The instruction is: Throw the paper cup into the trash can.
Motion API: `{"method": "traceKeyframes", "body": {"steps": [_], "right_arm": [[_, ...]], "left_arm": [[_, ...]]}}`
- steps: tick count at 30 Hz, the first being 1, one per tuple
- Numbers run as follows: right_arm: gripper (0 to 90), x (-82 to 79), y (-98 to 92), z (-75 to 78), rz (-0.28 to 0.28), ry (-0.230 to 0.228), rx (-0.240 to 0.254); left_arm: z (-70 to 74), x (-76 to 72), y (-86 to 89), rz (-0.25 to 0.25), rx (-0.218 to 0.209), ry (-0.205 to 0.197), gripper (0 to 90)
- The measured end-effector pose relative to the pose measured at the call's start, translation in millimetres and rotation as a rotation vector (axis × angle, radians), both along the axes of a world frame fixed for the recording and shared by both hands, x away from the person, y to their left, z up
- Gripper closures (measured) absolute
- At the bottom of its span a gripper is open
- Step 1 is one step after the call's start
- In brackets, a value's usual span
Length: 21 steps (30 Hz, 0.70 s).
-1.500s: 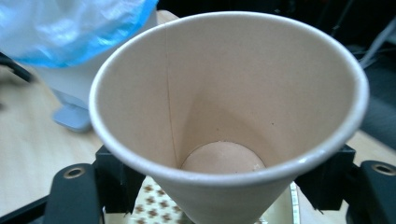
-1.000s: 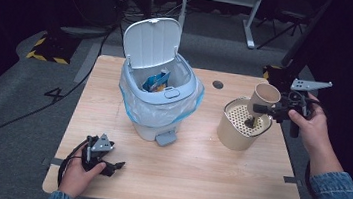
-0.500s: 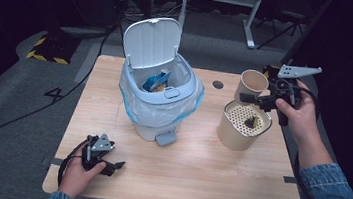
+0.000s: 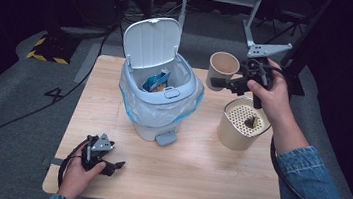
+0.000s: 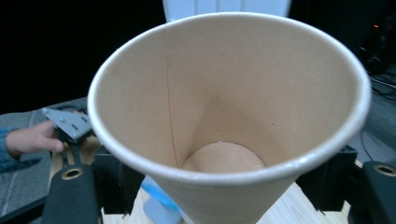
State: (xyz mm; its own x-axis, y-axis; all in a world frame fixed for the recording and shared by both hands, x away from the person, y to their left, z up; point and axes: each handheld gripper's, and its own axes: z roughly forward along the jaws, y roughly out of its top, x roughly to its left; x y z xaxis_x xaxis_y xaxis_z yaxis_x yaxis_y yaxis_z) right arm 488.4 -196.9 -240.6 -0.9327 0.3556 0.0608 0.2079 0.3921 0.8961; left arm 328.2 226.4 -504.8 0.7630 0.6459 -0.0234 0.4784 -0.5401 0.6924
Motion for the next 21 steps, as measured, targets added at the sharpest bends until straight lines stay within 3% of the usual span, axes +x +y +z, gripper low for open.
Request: {"method": "traceKeyframes", "body": {"steps": [13, 21], "right_arm": [[26.4, 13.6, 74.2, 5.6, 0.036, -0.003, -0.008], [26.4, 19.9, 103.9, -3.6, 0.027, -0.001, -0.07]], "left_arm": [[0.1, 0.2, 0.0, -0.002, 0.003, -0.005, 15.6], [0.1, 0.1, 0.0, -0.002, 0.003, -0.005, 15.6]]}}
